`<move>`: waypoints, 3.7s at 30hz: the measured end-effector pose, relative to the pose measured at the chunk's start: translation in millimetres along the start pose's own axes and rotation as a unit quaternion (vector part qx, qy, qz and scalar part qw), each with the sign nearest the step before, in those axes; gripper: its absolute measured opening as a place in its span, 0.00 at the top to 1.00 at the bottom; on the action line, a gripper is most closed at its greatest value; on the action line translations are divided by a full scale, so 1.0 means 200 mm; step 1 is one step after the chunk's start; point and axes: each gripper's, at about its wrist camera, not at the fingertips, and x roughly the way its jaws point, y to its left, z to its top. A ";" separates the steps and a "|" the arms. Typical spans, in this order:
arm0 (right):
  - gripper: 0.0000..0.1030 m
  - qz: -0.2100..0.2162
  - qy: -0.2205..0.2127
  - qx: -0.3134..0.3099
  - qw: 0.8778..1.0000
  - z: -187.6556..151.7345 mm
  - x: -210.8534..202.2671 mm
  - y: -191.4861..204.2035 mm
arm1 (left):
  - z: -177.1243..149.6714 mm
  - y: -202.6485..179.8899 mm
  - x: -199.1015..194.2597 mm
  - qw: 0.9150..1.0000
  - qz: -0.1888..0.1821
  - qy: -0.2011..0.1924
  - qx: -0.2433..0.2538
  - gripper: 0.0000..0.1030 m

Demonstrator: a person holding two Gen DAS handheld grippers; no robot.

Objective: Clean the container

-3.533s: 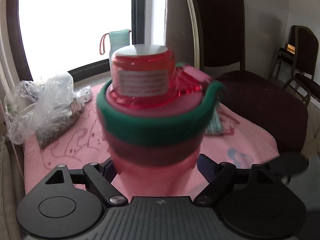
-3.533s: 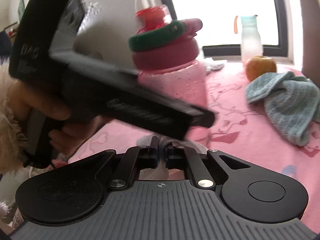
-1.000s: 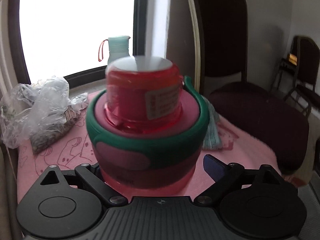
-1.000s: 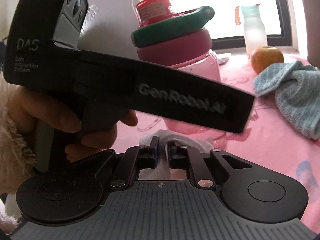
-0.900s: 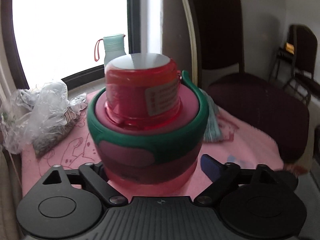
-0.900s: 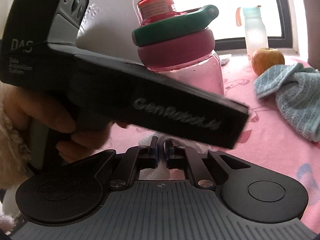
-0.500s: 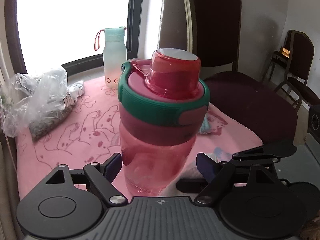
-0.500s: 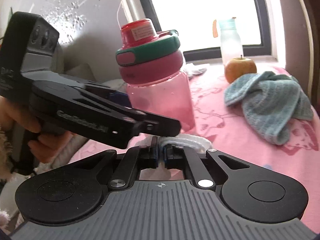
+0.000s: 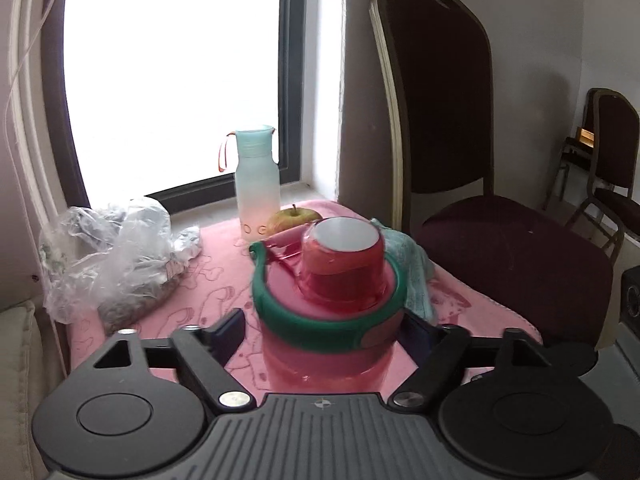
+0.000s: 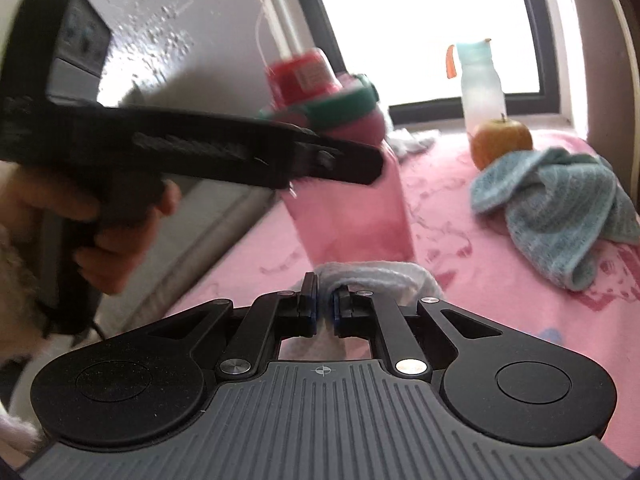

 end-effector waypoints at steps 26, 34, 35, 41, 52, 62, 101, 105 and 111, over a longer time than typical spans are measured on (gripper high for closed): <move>0.98 -0.019 -0.046 -0.106 0.993 0.06 0.12 0.17 | 0.01 -0.01 -0.01 1.000 -0.005 0.010 -0.003 0.33; 0.99 -0.052 0.079 -0.073 0.993 -0.14 0.31 0.05 | 0.02 -0.03 -0.02 1.000 0.002 0.012 -0.005 0.32; 0.99 -0.057 0.082 -0.066 0.993 -0.13 0.29 0.04 | 0.02 -0.03 -0.02 1.000 0.002 0.013 -0.005 0.32; 0.91 -0.083 0.072 -0.018 0.994 -0.11 0.11 0.01 | 0.02 -0.06 -0.04 0.999 0.028 0.015 -0.023 0.31; 0.86 -0.130 0.040 0.031 0.990 -0.05 -0.14 -0.01 | 0.01 -0.13 -0.27 0.995 0.090 0.003 -0.049 0.12; 0.83 -0.122 0.000 0.026 0.992 -0.01 -0.25 0.04 | -0.24 -0.08 -0.46 0.981 0.138 0.008 -0.137 0.07; 0.10 -0.116 0.129 0.088 0.981 0.02 -0.06 -0.37 | -0.37 0.00 -0.13 0.993 0.062 0.025 -0.097 0.07; 0.16 -0.126 0.133 0.065 0.981 0.00 -0.04 -0.33 | -0.38 0.02 -0.15 0.991 0.071 0.032 -0.108 0.07; 0.69 -0.144 0.127 0.040 0.981 -0.03 -0.04 -0.29 | -0.39 0.00 -0.13 0.991 0.071 0.039 -0.108 0.07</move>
